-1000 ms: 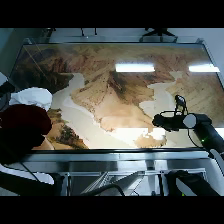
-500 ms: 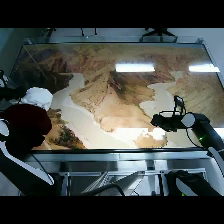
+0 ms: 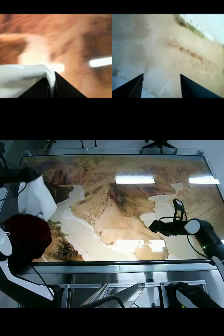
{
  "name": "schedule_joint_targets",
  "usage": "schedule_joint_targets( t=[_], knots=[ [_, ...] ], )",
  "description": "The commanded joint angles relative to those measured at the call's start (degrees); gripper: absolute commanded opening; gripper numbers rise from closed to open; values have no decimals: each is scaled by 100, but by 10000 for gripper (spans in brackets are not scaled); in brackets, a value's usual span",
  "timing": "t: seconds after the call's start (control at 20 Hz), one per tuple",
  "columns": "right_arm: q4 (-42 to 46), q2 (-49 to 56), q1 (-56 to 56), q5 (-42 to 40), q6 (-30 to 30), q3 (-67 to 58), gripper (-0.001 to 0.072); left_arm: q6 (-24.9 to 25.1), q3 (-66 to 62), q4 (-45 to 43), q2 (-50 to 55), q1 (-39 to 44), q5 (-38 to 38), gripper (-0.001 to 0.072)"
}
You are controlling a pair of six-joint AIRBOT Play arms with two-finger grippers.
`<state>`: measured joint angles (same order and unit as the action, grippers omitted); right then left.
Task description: Fold the shirts.
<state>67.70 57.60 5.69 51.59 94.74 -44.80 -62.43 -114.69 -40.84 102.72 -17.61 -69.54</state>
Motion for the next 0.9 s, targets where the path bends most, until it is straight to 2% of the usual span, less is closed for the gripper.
schedule_joint_targets(
  t=[0.0,0.2,0.35,0.55,0.75,0.8,0.85],
  knots=[
    [-87,2,-44,216,-804,-748,504,129,-7,1235,-940,927,-234,12],
    [122,-50,-109,796,-828,-1432,504,-254,-188,1156,-1541,1974,-240,11],
    [223,-149,-144,999,-866,-1504,504,-658,391,459,-1742,2496,-289,12],
    [367,-74,-142,1084,-861,-1502,504,-721,1563,-321,-1530,2983,-323,12],
    [348,251,-140,1086,-839,-1440,505,-706,2358,-308,-903,2946,-240,15],
    [282,369,-131,1102,-839,-1434,505,-704,2354,-302,-763,2850,-238,61],
    [144,490,-131,1143,-844,-1429,505,-706,2354,-306,-699,2741,-229,421]
  ],
)
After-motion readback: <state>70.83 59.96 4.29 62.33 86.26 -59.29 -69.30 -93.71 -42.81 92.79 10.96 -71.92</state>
